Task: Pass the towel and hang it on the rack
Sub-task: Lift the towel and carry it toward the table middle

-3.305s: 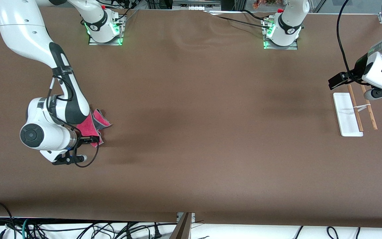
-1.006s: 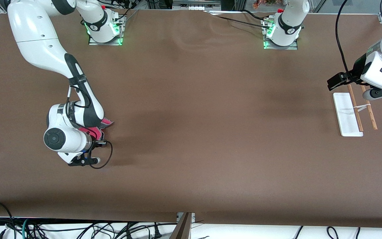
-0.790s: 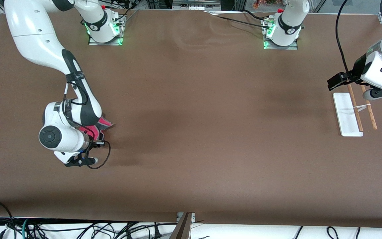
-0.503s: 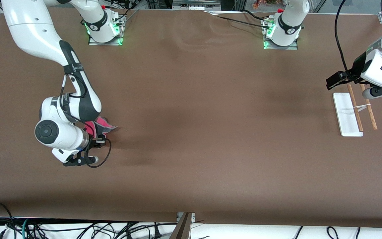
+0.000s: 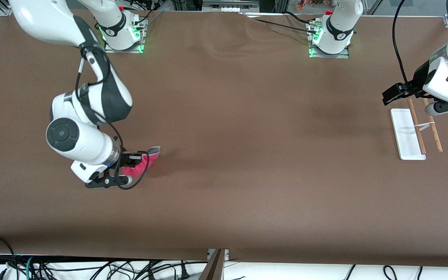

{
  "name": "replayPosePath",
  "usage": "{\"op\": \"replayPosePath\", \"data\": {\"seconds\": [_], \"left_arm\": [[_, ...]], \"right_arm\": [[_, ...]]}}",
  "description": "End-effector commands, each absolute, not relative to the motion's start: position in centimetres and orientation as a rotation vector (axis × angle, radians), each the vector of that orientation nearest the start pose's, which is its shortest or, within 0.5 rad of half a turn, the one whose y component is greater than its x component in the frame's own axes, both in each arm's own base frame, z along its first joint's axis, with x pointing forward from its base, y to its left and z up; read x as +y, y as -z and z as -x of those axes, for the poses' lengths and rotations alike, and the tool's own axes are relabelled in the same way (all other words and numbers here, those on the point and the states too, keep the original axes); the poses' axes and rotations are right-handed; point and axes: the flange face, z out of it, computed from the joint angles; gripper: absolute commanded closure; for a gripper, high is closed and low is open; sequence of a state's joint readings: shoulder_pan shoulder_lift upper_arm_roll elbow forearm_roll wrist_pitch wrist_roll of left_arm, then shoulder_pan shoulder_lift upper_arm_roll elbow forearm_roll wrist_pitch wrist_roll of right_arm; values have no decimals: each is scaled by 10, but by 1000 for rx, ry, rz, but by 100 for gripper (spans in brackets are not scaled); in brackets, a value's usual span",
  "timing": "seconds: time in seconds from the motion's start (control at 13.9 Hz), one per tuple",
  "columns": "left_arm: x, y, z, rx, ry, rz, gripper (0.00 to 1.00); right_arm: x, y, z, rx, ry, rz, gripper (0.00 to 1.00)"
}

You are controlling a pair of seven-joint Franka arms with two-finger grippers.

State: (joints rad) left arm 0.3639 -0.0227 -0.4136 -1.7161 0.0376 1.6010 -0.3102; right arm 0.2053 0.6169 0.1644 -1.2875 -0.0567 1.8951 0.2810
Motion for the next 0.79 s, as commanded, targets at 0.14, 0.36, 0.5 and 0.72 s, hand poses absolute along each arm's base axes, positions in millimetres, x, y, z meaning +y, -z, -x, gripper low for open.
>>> {"op": "replayPosePath", "data": {"seconds": [0.14,0.36,0.5,0.72], "left_arm": [[-37,-586,-543,-350,-88,3075,0],[-38,-586,-543,-347,-88,3075,0],[-35,-586,-543,-354,-88,3074,0],[-34,-586,-543,-361,-91,3074,0]], "right_arm": [[313,-423,-658,54,-17,3095,100],[341,-472,-646,135,58,3061,100],[365,-493,-636,185,96,3036,100],[396,-514,-612,222,125,3013,100]]}}
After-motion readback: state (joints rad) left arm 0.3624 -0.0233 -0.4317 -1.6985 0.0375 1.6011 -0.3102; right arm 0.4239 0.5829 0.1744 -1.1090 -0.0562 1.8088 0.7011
